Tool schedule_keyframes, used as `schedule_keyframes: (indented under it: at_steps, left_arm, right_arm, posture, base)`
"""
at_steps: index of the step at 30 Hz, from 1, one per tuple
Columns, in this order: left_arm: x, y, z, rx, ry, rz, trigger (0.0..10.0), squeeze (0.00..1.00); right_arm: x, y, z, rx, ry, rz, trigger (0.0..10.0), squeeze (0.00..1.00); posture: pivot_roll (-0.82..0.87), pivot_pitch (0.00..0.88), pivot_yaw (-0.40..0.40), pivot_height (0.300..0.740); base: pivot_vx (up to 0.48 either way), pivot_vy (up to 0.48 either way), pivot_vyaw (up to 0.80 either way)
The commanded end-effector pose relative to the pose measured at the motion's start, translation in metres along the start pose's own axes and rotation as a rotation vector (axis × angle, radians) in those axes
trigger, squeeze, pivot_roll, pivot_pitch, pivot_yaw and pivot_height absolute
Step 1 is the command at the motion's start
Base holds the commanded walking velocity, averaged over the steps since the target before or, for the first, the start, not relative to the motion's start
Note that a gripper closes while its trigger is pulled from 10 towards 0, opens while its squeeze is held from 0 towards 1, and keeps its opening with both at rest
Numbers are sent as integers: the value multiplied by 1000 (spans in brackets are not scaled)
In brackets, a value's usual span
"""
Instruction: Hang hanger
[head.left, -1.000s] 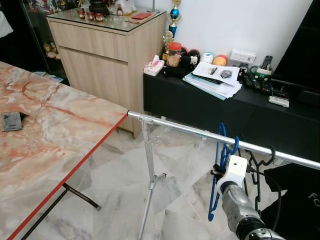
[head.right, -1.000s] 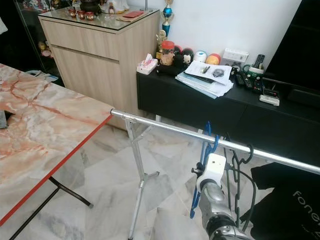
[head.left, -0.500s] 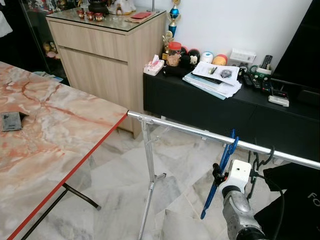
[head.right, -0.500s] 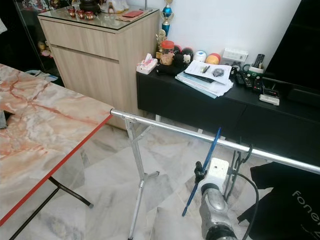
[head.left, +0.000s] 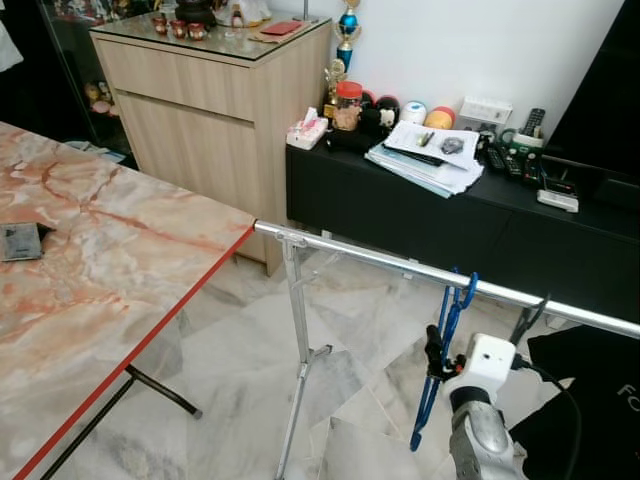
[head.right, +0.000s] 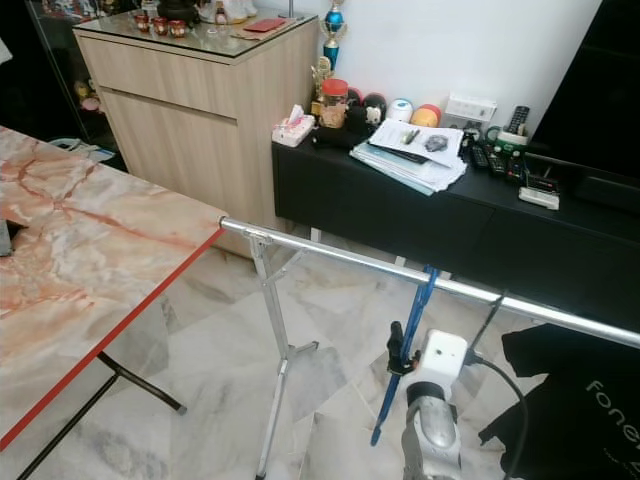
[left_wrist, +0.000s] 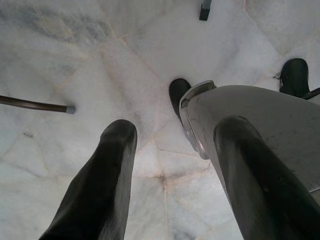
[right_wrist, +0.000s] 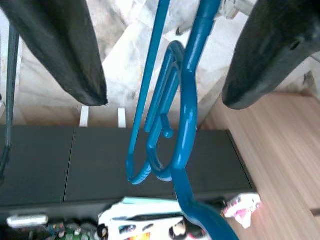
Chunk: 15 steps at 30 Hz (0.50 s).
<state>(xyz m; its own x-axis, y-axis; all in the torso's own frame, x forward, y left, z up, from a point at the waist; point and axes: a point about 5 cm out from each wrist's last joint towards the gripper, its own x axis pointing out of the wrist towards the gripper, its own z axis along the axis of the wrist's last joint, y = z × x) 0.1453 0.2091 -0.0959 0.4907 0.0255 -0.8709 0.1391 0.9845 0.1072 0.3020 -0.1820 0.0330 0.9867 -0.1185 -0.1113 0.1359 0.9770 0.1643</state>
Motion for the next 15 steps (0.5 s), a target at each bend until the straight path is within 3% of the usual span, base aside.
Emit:
schedule_keyframes:
  at_steps: [1, 12, 13, 14, 15]
  left_arm:
    - [-1, -17, -15, 12, 52, -50, 10000, 0]
    - [-1, -19, -16, 8, 47, -48, 10000, 0]
    - [-1, -20, -15, 6, 43, -47, 10000, 0]
    - [-1, -20, -15, 6, 43, -47, 10000, 0]
    - [-1, -20, -14, 3, 39, -46, 10000, 0]
  right_arm:
    - [-3, 0, 2, -5, -32, 11, 10000, 627]
    - [-15, 0, -2, -66, -59, 56, 10000, 592]
    - [-16, 0, -3, -76, -59, 65, 10000, 255]
    - [-16, 0, -3, -76, -59, 65, 10000, 255]
    - [-18, 0, -4, -82, -58, 68, 10000, 0]
  posture:
    - [-20, 75, -56, 740]
    - [-24, 74, -58, 740]
    - [-25, 75, -58, 740]
    - [-25, 75, -58, 740]
    - [-25, 74, -58, 740]
  base:
    - [0, 0, 0]
    - [0, 0, 0]
    - [0, 0, 0]
    - [0, 0, 0]
    - [0, 0, 0]
